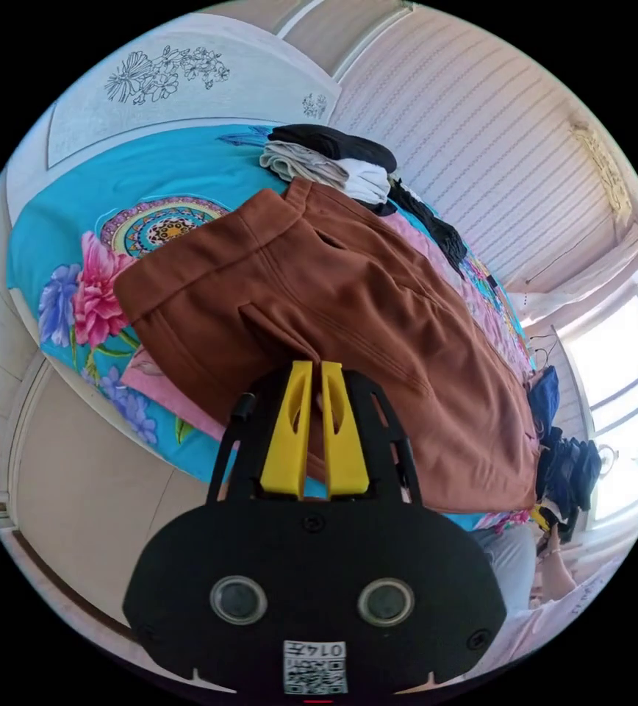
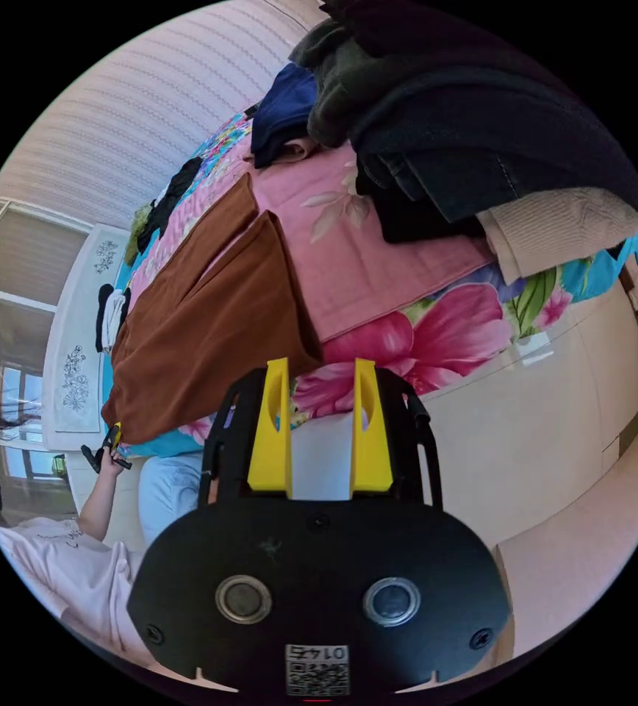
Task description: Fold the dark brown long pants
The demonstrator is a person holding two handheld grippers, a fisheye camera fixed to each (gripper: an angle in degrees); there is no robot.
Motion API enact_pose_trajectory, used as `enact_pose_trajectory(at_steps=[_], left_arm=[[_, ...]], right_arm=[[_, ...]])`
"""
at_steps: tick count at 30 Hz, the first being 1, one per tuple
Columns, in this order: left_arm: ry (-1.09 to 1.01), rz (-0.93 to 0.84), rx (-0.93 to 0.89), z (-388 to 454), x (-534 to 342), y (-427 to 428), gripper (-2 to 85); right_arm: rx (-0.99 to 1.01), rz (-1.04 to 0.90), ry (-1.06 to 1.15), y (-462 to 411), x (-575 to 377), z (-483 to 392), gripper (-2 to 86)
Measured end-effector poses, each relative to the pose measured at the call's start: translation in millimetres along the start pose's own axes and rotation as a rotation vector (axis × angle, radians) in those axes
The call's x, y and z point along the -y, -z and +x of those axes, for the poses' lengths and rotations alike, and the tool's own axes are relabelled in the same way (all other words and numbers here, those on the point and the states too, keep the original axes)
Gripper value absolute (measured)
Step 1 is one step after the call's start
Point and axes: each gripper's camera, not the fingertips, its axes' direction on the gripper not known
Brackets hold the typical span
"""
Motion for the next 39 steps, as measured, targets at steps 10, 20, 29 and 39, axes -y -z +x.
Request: enact_pose_trajectory(at_steps=[10,20,29,39], left_arm=[[0.03,0.032,0.092,19,15,21,4.9],[0.254,0.087,0.188,-23,14,23,12.3],[0.11,0.038,0.143,-17,40,48,-0.3],[0.003,0.256,-0.265,6,120,94,-0.9]], right_arm=[[0.001,-0.057,0.216,-8,16,36,3.6],[-0.008,-0.089,0.225,-3,22,78,1.6],[0.001,-0.059,0.237,17,30,97,1.4],[-0.094,0.038,0.432,51,126,52,0.8]])
